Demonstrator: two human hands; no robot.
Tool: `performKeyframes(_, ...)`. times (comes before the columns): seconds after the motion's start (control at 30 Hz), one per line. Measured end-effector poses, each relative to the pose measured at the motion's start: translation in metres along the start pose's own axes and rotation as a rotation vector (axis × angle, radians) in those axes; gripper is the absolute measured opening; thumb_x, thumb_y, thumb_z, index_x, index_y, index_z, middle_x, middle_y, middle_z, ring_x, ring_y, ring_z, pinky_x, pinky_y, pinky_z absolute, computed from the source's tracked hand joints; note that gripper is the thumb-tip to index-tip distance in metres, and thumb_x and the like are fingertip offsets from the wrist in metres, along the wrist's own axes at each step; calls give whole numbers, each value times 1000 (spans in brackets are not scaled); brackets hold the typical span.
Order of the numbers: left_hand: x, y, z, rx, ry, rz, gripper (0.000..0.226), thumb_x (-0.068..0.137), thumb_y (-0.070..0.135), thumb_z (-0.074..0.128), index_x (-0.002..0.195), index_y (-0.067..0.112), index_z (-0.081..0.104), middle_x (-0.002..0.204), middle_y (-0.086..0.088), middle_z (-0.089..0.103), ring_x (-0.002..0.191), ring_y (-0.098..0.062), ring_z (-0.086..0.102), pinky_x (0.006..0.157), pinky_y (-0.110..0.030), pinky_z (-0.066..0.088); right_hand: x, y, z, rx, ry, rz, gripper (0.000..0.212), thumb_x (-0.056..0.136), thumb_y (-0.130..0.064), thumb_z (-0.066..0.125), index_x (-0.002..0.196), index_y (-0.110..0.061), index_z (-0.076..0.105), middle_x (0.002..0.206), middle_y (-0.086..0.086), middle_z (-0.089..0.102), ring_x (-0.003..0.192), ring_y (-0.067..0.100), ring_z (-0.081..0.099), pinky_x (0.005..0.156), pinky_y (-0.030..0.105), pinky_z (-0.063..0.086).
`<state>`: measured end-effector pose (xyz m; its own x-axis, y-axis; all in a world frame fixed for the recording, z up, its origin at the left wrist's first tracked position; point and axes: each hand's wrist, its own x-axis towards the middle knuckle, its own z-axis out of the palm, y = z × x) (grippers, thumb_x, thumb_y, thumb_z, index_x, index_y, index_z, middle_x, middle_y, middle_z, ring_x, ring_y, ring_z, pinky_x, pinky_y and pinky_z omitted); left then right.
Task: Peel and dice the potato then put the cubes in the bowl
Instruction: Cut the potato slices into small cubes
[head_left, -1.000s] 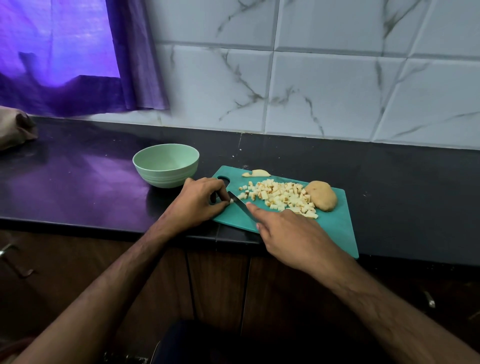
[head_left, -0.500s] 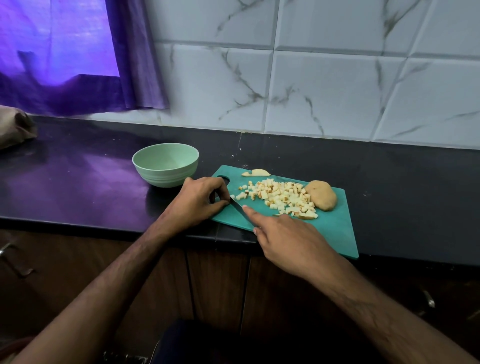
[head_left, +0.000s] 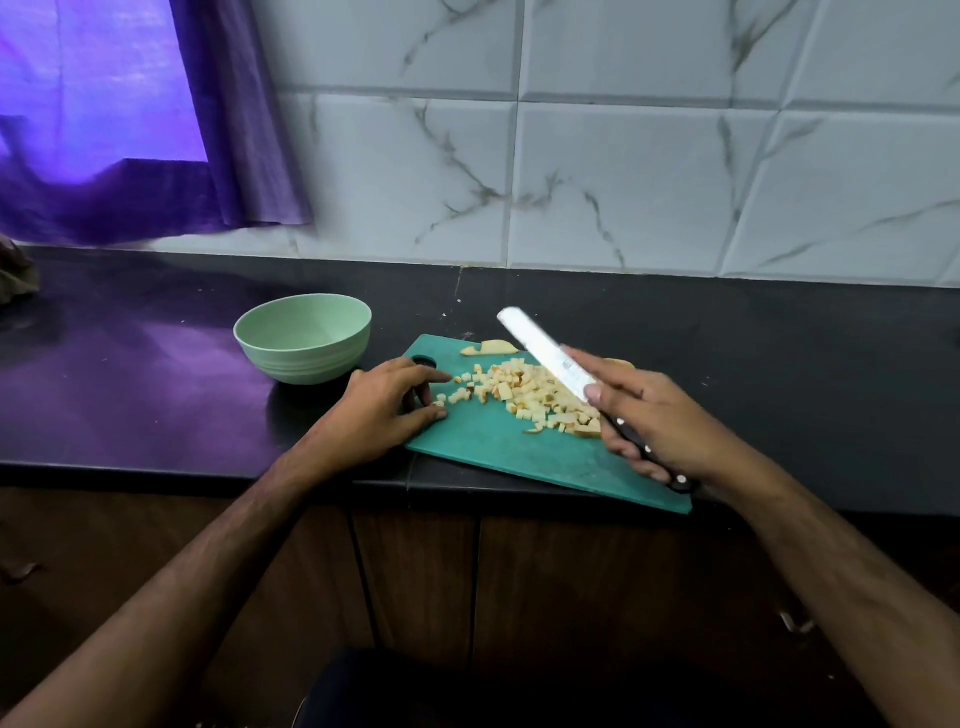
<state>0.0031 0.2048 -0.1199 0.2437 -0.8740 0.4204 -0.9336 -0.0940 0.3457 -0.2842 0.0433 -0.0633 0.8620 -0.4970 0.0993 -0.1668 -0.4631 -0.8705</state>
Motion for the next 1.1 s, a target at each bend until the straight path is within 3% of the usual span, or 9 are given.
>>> performKeyframes(0.07,7,4,-1,10,-41,-19,40,92,36,73,131,26,67,100,19,56,89,2,54,88,-44,51,4,7,5,126,114,-20,46,110,-26,42,145,-56,45,57,7,42,35,17,33,36,19,28)
performKeyframes(0.17,22,12,-3,46,-113,-59,43,93,29,74,134,18,67,103,5,60,87,-7,56,90,-28,48,10,15,12,205,195,-34,46,110,-26,43,145,-56,44,57,6,44,35,18,33,35,19,29)
performKeyframes(0.27,39,16,-8,41,-222,-140,47,91,26,77,135,16,65,96,5,64,81,-8,57,80,-20,41,13,19,15,210,186,-43,47,109,-26,44,145,-57,44,57,6,45,37,19,33,38,23,31)
performKeyframes(0.37,53,14,-11,25,-299,-204,52,87,29,81,135,16,65,98,5,68,84,-8,62,80,-19,41,13,20,16,214,161,-38,47,109,-27,44,144,-59,44,58,6,46,39,20,33,40,25,32)
performKeyframes(0.57,72,16,-5,-3,-329,-211,45,87,30,80,130,20,69,98,9,67,83,0,59,72,-11,40,14,24,13,283,164,-15,46,109,-26,45,144,-57,46,58,6,46,38,18,33,36,20,32)
performKeyframes(0.8,83,34,5,-159,-291,-196,38,87,27,81,123,18,72,95,9,71,82,0,63,87,-25,48,15,27,10,324,171,-17,46,109,-25,44,146,-54,45,56,5,44,35,17,32,36,20,30)
performKeyframes(0.97,92,37,7,-352,74,-182,13,100,21,63,110,15,71,104,0,69,67,-13,71,59,-25,55,15,27,10,316,168,-16,46,109,-25,43,146,-53,44,57,6,45,36,17,33,37,22,30)
performKeyframes(1.03,103,29,11,-195,123,-144,16,100,18,62,114,18,70,108,2,59,77,-10,65,77,-25,56,15,27,11,315,168,-11,46,109,-25,43,146,-53,45,57,6,45,36,17,33,38,23,29)
performKeyframes(1.1,116,23,16,-14,41,-107,26,99,17,61,124,20,67,119,1,54,98,-12,61,98,-38,51,15,27,10,317,167,-10,46,110,-25,43,146,-53,45,57,6,45,36,17,33,38,23,29)
